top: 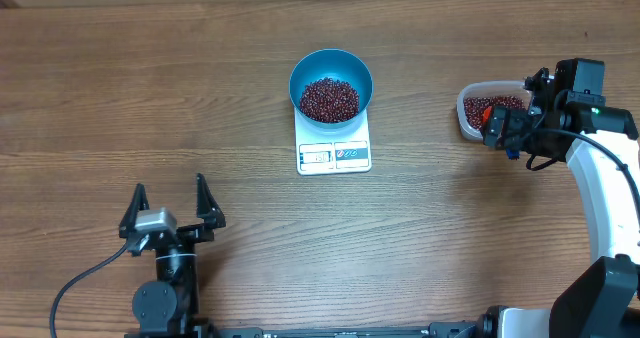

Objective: Scoop item into bowl and weigh 150g on scale

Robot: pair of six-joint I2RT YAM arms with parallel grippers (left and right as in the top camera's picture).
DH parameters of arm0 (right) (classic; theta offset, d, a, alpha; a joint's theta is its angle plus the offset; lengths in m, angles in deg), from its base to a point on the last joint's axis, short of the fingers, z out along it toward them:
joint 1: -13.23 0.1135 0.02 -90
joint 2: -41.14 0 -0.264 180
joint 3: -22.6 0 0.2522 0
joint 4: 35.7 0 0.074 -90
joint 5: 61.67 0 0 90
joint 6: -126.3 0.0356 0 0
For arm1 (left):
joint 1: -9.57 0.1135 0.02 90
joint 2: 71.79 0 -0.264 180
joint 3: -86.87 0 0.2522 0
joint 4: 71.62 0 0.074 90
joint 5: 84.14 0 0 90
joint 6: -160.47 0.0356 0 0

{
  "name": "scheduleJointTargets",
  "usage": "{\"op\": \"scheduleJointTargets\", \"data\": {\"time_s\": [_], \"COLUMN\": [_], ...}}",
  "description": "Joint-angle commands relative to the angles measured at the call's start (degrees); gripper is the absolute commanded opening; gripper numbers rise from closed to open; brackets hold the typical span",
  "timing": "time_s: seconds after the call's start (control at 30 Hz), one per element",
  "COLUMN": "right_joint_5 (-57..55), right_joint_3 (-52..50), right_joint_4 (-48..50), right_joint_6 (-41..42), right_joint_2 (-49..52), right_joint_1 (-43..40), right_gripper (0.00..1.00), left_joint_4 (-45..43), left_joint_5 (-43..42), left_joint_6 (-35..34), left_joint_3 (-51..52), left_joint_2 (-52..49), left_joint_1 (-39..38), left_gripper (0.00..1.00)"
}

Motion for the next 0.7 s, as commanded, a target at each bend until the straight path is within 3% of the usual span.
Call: {"op": "scheduleJointTargets", "data": {"time_s": [0.0,0.13,0.67], "right_joint_5": [-0.50,-0.50,-0.52], "right_joint_3": [1.05,1.05,1.05], "right_joint_4": [0.20,0.20,0.20], "right_joint_6": [-0.26,-0.26,-0.26], "right_joint_2": [0.28,0.28,0.28], "right_joint_1": [0.22,0.22,0.22], "right_gripper": [1.00,1.00,1.00], "left_joint_4": [3.93,9.05,9.11], "left_joint_5": [-1.57,-1.57,-1.84], "left_joint_6": [2.93,2.73,2.54], "left_joint_3": [0.22,0.22,0.22], "left_joint_2": [0.70,0.70,0.70], "left_joint_1": [0.57,0.55,0.55], "left_gripper": [1.00,1.00,1.00]}}
